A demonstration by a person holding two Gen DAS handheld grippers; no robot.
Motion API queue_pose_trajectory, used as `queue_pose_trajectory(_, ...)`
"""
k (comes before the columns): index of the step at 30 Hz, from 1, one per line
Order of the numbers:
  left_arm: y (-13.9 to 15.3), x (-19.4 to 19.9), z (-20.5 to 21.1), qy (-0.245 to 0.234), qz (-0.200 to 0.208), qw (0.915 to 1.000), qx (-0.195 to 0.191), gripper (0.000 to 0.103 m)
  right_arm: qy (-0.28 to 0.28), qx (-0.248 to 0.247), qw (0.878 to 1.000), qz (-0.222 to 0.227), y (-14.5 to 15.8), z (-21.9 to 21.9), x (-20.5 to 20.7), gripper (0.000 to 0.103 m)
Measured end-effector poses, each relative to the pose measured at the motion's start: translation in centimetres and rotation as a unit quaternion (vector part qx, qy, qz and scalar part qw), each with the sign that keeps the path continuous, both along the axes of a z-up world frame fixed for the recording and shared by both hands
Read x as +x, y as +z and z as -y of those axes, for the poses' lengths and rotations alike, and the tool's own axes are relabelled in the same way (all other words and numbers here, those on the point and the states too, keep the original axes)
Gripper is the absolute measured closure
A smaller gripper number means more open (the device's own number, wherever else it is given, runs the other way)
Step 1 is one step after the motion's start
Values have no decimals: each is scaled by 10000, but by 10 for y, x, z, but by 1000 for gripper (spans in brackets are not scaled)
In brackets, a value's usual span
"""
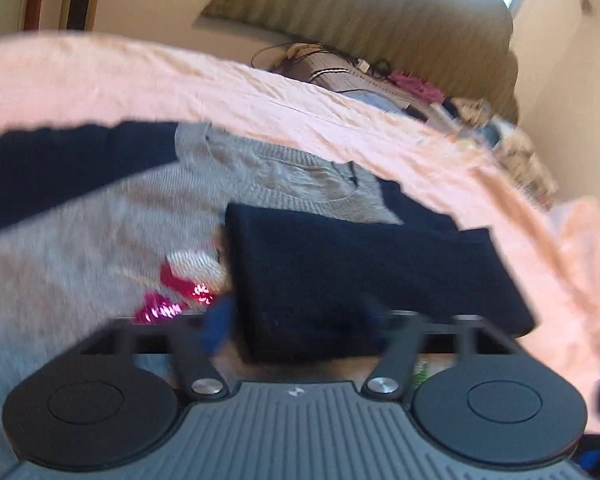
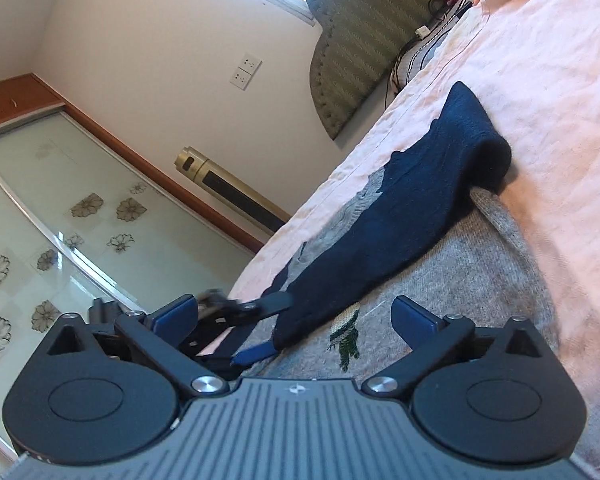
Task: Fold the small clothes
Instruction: 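Grasp a navy sleeve with the right gripper and fold it across the grey body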
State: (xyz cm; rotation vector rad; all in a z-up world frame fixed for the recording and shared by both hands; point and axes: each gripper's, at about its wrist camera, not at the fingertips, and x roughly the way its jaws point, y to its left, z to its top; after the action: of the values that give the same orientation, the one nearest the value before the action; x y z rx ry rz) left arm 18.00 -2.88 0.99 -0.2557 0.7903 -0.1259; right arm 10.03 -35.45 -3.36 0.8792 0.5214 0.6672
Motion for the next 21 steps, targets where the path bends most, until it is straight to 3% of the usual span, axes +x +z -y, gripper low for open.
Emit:
queue_pose_trajectory(1,0,1,4,96,37,9998,195,93,10,19,10000,3,-1,0,1,1)
queue_pose_trajectory(2,2,2,4,111,57,9998,177,95,19,21,10000,7,-1,-1,1,0)
queue_pose_trajectory(8,36,-12,-17,488,639,9940,739,96,54,-53,10000,23,0,-2,-1,0)
queue_pose_trajectory(14,11,-20,-47,571,258,9885,1373,96,84,-136,9999,46,1,-5,1,0)
queue_pose_trajectory(17,13,-38,-45,599,445,9860,1493,93,74,-121,9999,40,1,-3,1,0)
queue_pose_trajectory(20,32,-54,-45,739,917,9826,1434,80,-253,-309,9992,-45,18,0,-1,0)
queue_pose_trajectory(21,38,-60,-47,683,1235,9816,1285,63,-274,-399,9987,154,30,-1,1,0)
